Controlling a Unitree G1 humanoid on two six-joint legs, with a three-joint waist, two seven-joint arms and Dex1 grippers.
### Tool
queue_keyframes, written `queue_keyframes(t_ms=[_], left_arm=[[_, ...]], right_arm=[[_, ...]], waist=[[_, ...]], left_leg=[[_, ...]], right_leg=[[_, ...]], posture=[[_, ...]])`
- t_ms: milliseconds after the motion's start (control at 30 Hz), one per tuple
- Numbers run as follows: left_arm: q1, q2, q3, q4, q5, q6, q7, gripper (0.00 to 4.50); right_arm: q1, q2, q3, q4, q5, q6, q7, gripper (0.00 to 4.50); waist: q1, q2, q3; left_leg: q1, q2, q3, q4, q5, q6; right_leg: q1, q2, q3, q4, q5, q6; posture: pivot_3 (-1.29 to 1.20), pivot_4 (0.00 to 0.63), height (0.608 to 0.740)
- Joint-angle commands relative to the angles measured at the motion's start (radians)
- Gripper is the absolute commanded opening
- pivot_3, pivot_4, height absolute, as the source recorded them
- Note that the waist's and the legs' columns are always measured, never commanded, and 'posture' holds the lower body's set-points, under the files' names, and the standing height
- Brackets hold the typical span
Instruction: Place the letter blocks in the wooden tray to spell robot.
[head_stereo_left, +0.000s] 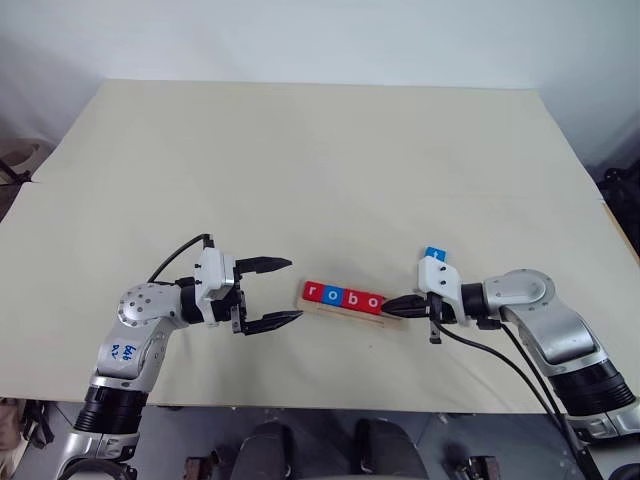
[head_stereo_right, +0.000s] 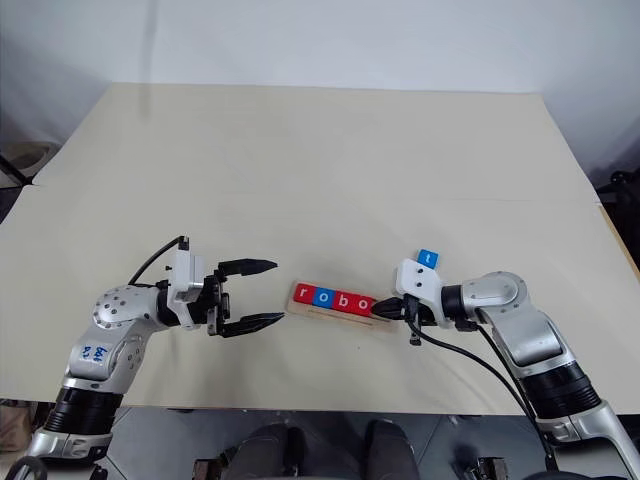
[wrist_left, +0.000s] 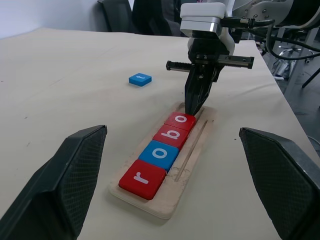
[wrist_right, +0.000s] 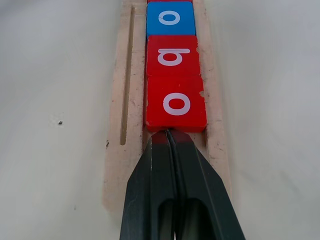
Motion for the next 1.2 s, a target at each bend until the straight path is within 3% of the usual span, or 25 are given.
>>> queue_keyframes(t_ms=[33,300,533,1200], left_arm=[[0.005,-0.002,0.004,-0.032,-0.007,-0.004,0.001,4.50],[0.007,0.002,0.006,-0.024,-0.008,-0.007,-0.006,4.50],[0.012,0.011,0.012,-0.029,-0.015,0.001,-0.018,4.50],[0.005,0.016,0.016,-0.030,-0.014,0.010,-0.024,4.50]], right_arm=[[0.009,-0.023,-0.032,-0.046,0.024,-0.002,0.007,0.02],[0.117,-0.080,-0.090,-0.200,0.163,0.062,0.075,0.02],[0.205,-0.067,-0.071,-0.273,0.168,0.116,0.020,0.02],[0.180,-0.070,-0.078,-0.127,0.118,0.032,-0.025,0.02]], waist=[[0.000,0.000,0.000],[0.001,0.000,0.000],[0.001,0.000,0.000],[0.000,0.000,0.000]], left_leg=[[0.000,0.000,0.000,0.000,0.000,0.000],[0.000,0.000,-0.001,0.000,0.000,0.000],[0.000,0.000,-0.001,0.000,0.000,0.000],[0.000,0.000,-0.001,0.000,0.000,0.000]], right_leg=[[0.000,0.000,0.000,0.000,0.000,0.000],[0.000,0.000,0.000,0.000,0.000,0.000],[0.000,0.000,0.000,0.000,0.000,0.000],[0.000,0.000,0.000,0.000,0.000,0.000]], posture=[[0.00,0.150,0.740],[0.00,0.150,0.740],[0.00,0.150,0.740],[0.00,0.150,0.740]])
